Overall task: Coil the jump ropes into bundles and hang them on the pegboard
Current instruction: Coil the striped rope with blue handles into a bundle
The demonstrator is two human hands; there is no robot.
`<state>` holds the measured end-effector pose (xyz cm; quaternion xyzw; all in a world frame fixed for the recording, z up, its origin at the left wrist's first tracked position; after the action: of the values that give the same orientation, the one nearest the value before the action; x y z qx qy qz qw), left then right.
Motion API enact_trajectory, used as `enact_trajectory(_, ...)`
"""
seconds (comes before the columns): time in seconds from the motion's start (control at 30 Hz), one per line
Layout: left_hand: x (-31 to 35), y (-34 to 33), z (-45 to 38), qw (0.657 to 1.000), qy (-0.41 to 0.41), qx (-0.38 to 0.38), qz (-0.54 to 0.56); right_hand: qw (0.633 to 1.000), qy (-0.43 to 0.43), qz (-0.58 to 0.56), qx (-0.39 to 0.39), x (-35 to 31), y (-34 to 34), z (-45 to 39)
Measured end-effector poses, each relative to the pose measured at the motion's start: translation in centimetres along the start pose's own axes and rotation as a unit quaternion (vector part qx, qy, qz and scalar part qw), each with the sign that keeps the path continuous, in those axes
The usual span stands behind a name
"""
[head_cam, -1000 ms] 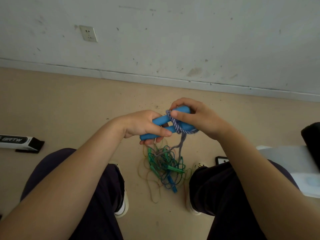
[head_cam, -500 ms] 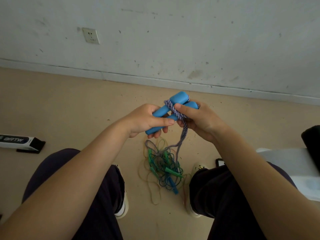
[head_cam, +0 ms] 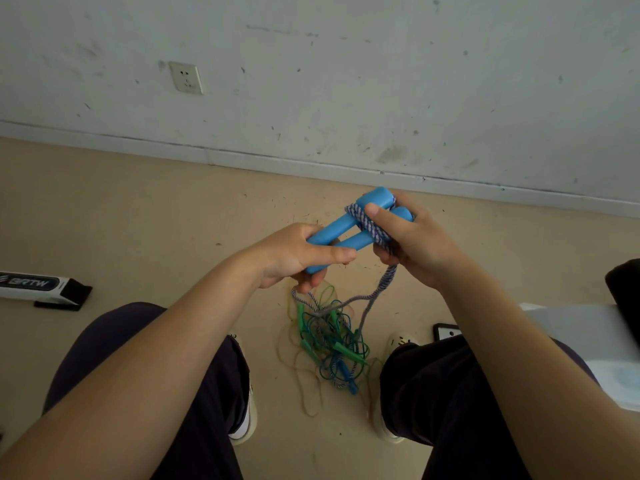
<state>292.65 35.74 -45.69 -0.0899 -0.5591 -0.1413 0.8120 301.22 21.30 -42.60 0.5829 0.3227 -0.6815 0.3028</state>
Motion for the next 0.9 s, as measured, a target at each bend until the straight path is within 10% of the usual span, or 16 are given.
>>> enact_trajectory(0.3,0.1,-0.8,-0.3,0.998,-0.018,-0.047,0.032,0.998,-0.045,-0.049,-0.010,1.2,-0.4,-0.2)
enact_trajectory(0.53,0.6,-0.4,-0.7,0.995,-0.072,0.035,0.055,0.993,-0.038,-0.107,-0.029,1.4,-1.0,-0.8)
enact_trajectory(0.9,0.4,4.3,0.5,0.958,-0.075,0.262,0.088,0.986,-0.092,0.132,-0.035,1.1,-0.7,-0.1)
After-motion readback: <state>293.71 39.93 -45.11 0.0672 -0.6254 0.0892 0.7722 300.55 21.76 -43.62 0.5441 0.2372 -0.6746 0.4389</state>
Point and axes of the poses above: each hand's wrist, its own z-axis away from the middle knuckle, its own y-axis out of the back of the hand, x = y × z, the point moved 6 cm from there along -z, towards the middle knuckle, and after that the axes turned 11 degrees about -x, right-handed, at the moved point
